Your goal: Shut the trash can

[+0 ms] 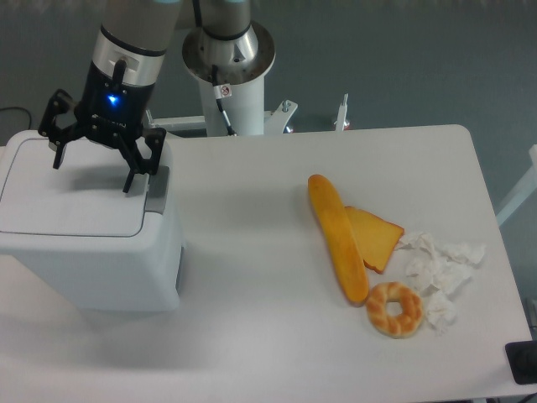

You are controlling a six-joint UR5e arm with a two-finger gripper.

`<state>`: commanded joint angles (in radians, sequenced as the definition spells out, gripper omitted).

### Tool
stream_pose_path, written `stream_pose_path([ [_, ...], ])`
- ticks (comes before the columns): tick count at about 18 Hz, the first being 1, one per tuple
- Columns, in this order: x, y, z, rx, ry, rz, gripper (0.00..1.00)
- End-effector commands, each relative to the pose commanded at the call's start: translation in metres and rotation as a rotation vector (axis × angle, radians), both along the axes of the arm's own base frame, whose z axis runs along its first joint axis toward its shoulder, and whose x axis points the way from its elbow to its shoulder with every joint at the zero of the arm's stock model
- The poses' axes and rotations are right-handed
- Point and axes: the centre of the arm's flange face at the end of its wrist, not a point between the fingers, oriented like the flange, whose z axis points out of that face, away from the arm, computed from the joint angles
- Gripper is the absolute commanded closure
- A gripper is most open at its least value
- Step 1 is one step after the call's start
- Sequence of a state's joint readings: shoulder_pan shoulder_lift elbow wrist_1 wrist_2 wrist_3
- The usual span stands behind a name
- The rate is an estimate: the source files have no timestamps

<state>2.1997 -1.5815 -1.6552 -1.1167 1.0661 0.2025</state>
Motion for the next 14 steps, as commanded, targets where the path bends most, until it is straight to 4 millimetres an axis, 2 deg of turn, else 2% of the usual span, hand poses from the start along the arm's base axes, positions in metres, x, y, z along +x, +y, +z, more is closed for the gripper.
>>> stream_pose_path([
  [8, -0.0011, 0.0017, -0.0071, -0.01, -0.009, -0.001, 0.0],
  [14, -0.007, 0.0003, -0.0022, 0.015, -0.035, 0.006, 0.0],
])
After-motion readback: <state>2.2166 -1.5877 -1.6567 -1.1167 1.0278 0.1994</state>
